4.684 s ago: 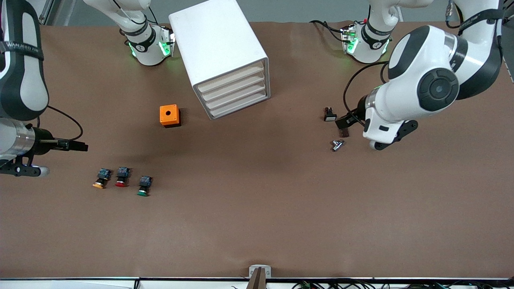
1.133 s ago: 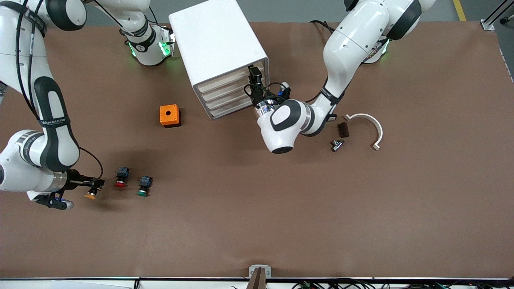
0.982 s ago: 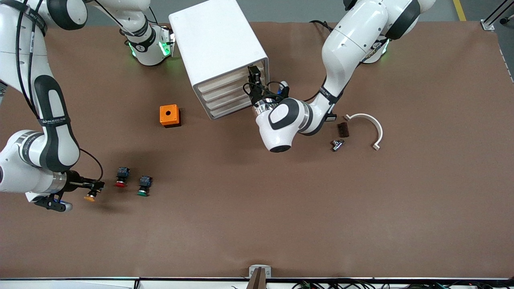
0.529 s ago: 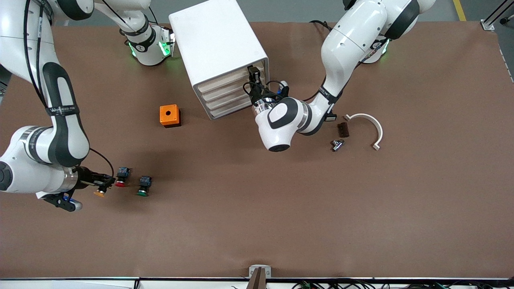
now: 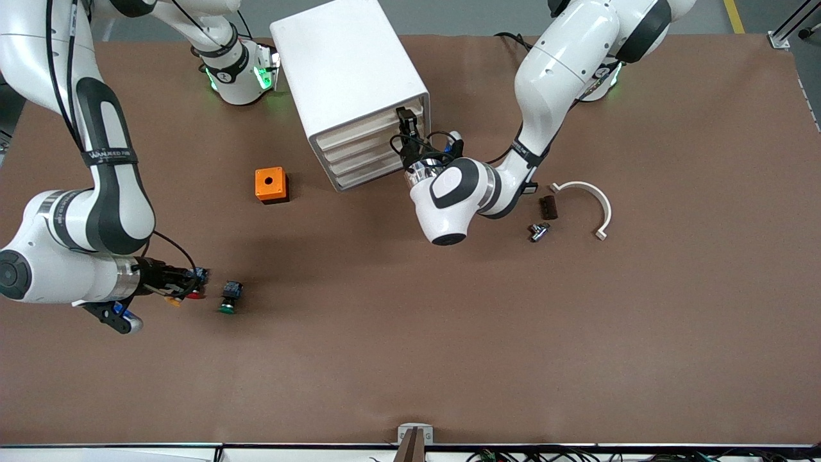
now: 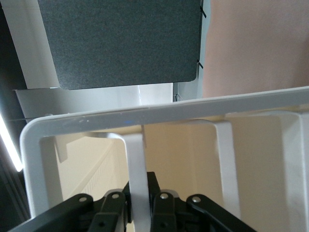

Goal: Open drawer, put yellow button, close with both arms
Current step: 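Pull the drawer open with the left gripper while the right gripper lifts the button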

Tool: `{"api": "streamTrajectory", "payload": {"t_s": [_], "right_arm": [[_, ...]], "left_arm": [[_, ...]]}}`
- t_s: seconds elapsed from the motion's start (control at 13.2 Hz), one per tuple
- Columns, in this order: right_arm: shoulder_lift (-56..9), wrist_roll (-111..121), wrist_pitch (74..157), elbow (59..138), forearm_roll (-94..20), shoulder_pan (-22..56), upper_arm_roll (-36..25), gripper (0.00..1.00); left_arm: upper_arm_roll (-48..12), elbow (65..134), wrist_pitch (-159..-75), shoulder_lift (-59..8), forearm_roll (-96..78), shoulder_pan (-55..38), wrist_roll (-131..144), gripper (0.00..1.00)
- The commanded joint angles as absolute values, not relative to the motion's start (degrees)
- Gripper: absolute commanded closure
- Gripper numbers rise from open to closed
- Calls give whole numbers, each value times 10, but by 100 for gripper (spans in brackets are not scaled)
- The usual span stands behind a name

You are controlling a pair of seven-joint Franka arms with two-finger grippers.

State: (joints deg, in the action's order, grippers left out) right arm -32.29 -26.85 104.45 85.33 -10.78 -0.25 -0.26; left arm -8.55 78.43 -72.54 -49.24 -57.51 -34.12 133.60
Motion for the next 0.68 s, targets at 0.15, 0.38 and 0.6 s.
{"api": "streamTrajectory", "payload": {"t_s": [0.15,0.38,0.6], "right_arm": [[-282,-372,1013,860,-127,37,-4,91],[-262,-453,998,860,-127,73,-4,91],[-235,-557,977,860,-127,119,-4,91]], "left_arm": [[-46,772,-732,-498,-570,-317,1325,88],[-46,749,-733,-504,-570,-289,1324,87],[-44,742,-743,-507,-570,-265,1325,85]]}}
